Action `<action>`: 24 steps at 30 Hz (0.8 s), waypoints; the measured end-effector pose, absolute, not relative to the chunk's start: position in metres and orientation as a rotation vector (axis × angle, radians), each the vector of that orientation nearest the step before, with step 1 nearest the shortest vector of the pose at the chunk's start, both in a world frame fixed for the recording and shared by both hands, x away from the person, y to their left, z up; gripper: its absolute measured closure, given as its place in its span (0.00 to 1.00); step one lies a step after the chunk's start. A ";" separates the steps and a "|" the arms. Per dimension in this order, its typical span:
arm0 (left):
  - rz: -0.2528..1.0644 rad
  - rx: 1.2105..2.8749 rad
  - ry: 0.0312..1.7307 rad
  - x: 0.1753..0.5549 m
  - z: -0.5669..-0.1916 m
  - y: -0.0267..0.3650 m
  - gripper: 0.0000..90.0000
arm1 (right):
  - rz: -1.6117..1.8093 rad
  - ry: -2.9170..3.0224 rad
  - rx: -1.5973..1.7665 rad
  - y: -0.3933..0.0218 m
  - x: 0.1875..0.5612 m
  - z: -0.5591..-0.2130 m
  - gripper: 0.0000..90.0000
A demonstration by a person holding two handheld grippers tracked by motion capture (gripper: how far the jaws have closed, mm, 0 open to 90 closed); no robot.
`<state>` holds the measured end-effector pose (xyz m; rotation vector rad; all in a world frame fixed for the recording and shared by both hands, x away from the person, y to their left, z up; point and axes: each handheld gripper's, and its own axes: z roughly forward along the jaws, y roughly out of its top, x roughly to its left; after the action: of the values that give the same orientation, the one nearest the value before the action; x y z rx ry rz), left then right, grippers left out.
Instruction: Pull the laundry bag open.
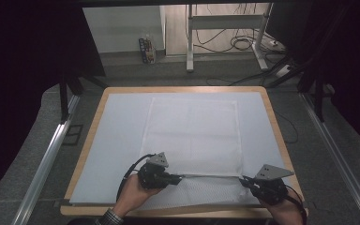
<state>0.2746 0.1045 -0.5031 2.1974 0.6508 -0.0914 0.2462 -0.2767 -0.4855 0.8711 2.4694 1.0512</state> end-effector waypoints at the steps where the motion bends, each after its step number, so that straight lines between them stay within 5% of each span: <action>1: -0.093 2.198 0.653 0.274 -0.503 0.106 0.97 | 1.052 2.470 0.870 -0.277 0.246 -0.486 0.93; 24: -0.063 2.182 0.719 0.262 -0.505 0.141 0.97 | 1.052 2.475 0.875 -0.277 0.247 -0.486 0.93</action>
<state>0.2618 0.1406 -0.5046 2.1818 0.7187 -0.0626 0.2469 -0.2769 -0.4862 0.8748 2.4747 1.0521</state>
